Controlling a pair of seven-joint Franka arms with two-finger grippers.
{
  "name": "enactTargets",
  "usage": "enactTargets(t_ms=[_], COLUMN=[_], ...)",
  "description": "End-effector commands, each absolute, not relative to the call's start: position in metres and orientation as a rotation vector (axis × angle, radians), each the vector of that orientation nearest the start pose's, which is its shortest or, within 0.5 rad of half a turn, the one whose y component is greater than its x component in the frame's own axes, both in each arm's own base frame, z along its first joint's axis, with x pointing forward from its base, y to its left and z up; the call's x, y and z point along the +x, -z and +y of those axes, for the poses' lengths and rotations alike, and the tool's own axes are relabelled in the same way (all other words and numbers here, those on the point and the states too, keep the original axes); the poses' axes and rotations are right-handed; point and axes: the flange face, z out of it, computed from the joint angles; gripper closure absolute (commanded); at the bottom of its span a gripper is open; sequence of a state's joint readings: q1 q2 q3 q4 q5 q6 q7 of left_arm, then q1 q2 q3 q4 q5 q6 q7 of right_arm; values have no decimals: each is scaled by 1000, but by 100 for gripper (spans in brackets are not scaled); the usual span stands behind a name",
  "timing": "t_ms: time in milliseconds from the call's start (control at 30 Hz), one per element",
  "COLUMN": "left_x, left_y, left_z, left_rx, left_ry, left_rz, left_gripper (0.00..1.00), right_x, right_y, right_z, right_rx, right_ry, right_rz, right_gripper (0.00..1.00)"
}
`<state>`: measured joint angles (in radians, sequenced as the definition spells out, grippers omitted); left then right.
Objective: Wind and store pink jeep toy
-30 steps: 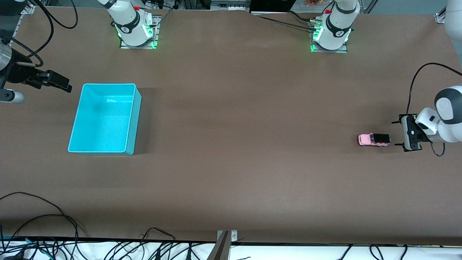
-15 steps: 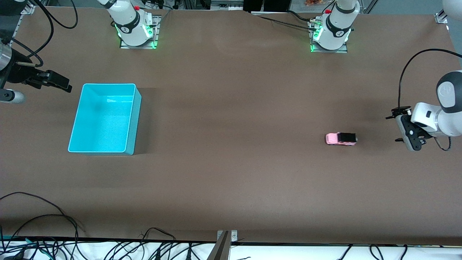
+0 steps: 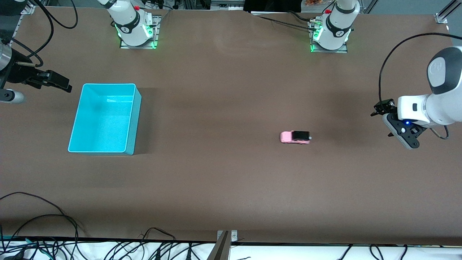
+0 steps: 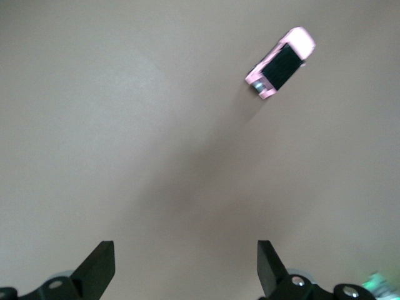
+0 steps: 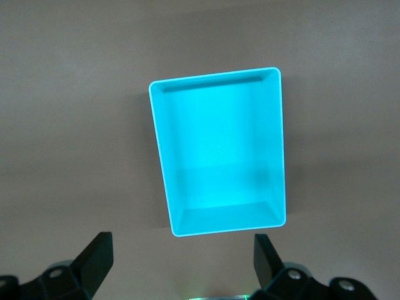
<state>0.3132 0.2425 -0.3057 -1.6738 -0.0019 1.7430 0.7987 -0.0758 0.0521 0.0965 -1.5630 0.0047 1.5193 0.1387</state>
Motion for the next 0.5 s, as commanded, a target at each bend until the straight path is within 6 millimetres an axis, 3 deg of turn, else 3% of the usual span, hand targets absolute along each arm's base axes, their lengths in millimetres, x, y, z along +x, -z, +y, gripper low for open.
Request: enactTargets(t_ms=[0,67,100,267,467], left_x=[614,615,613,610,601], left_y=[-493,-504,-524,-543,-572], left_z=[1,-1,-9,-21,-51], left_rx=[-3071,-3071,-3069,-3072,-3113], left_ry=[-208,-202,-218,-240,-277], left_rz=[1033,1022,1027,1007,791], left_gripper=[0,0,0,0,0], right_x=[559,559,559,559,559], right_y=[-600,-600,-599,-599,-599], right_z=[12,12,12,12,12], right_rx=[-3116,-3115,-3115,-3115,-3115], right_ry=[-153,-153,-155,-155,-155], right_rz=[167,167,169,167,169], right_gripper=[0,0,0,0,0])
